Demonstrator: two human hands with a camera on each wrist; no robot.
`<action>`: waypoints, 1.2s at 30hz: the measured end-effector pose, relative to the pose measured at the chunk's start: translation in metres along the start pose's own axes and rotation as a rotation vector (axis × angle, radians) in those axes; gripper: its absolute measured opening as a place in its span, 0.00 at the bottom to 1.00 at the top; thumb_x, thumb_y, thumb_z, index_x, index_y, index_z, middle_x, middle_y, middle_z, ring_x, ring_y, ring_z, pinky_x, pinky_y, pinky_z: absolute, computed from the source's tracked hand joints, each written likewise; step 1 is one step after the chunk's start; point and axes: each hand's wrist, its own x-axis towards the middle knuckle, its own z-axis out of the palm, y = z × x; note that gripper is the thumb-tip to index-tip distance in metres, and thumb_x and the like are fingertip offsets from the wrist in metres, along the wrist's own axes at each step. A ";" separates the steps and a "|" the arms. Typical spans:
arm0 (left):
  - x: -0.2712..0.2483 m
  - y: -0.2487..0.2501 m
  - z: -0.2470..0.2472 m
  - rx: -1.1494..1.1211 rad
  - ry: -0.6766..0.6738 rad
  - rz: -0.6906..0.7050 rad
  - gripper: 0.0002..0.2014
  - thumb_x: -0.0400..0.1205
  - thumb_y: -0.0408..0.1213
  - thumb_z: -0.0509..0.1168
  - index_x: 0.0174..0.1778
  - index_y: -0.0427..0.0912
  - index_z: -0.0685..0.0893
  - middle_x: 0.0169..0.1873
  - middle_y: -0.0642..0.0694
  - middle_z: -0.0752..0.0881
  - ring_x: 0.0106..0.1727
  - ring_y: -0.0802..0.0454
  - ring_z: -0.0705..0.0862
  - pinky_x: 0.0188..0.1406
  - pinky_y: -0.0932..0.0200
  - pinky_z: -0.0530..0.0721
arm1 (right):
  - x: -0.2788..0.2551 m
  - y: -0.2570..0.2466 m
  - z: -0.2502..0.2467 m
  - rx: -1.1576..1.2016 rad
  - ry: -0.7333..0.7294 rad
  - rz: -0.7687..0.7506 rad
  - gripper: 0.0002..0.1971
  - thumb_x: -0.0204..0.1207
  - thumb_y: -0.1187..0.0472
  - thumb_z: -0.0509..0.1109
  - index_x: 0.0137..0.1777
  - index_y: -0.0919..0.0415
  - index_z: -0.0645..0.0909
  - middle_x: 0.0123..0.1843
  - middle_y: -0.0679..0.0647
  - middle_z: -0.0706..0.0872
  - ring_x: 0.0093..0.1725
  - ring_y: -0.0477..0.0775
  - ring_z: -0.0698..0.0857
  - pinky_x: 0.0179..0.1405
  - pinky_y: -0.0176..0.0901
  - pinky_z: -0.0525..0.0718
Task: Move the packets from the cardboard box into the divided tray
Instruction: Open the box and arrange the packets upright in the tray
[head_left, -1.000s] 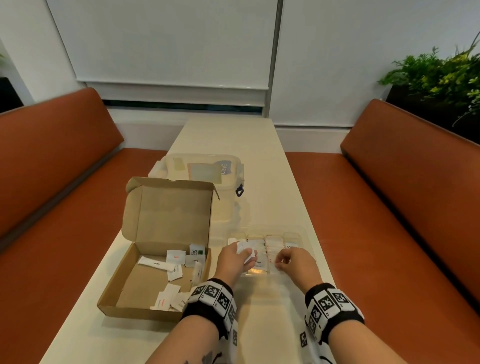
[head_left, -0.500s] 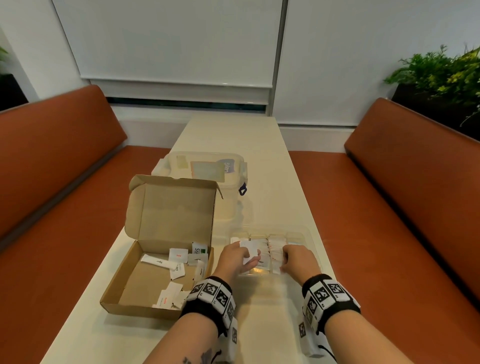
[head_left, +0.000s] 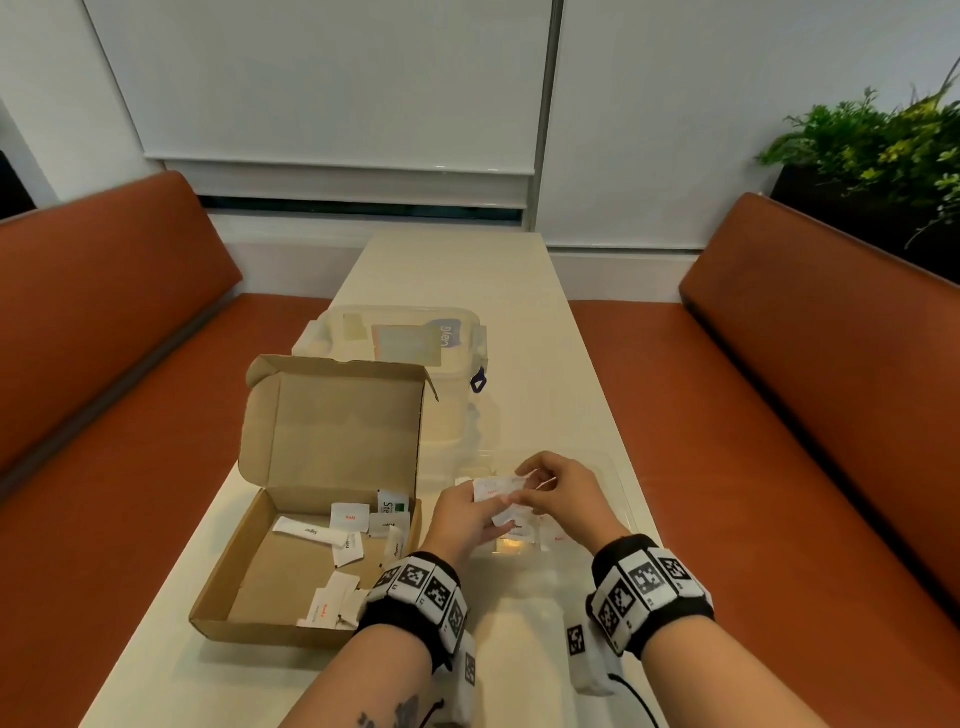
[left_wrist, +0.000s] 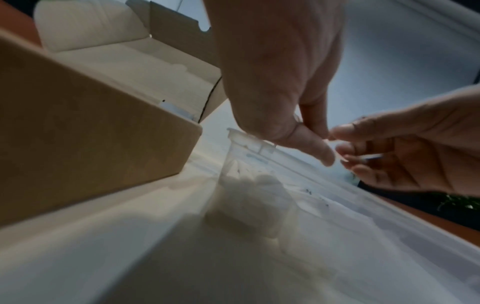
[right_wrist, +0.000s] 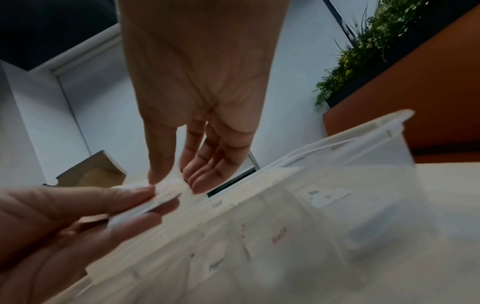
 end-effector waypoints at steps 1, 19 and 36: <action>0.001 0.000 0.000 -0.025 0.022 0.019 0.12 0.80 0.26 0.68 0.59 0.30 0.82 0.56 0.32 0.86 0.58 0.39 0.86 0.50 0.55 0.89 | 0.000 0.002 -0.001 0.046 0.017 0.034 0.13 0.67 0.62 0.80 0.49 0.59 0.82 0.35 0.52 0.83 0.34 0.48 0.83 0.38 0.40 0.87; 0.016 -0.005 0.021 0.010 0.095 0.152 0.07 0.82 0.27 0.65 0.44 0.43 0.84 0.42 0.42 0.88 0.45 0.48 0.88 0.36 0.66 0.86 | 0.006 0.001 -0.017 0.082 0.042 0.107 0.08 0.75 0.72 0.64 0.47 0.64 0.84 0.34 0.59 0.86 0.33 0.52 0.83 0.43 0.45 0.87; 0.020 -0.007 0.003 -0.166 0.132 0.093 0.10 0.87 0.36 0.57 0.58 0.36 0.80 0.52 0.39 0.87 0.55 0.44 0.86 0.54 0.56 0.85 | 0.005 0.022 -0.031 -0.605 -0.173 0.157 0.03 0.72 0.63 0.75 0.44 0.61 0.90 0.45 0.54 0.91 0.40 0.48 0.85 0.45 0.37 0.84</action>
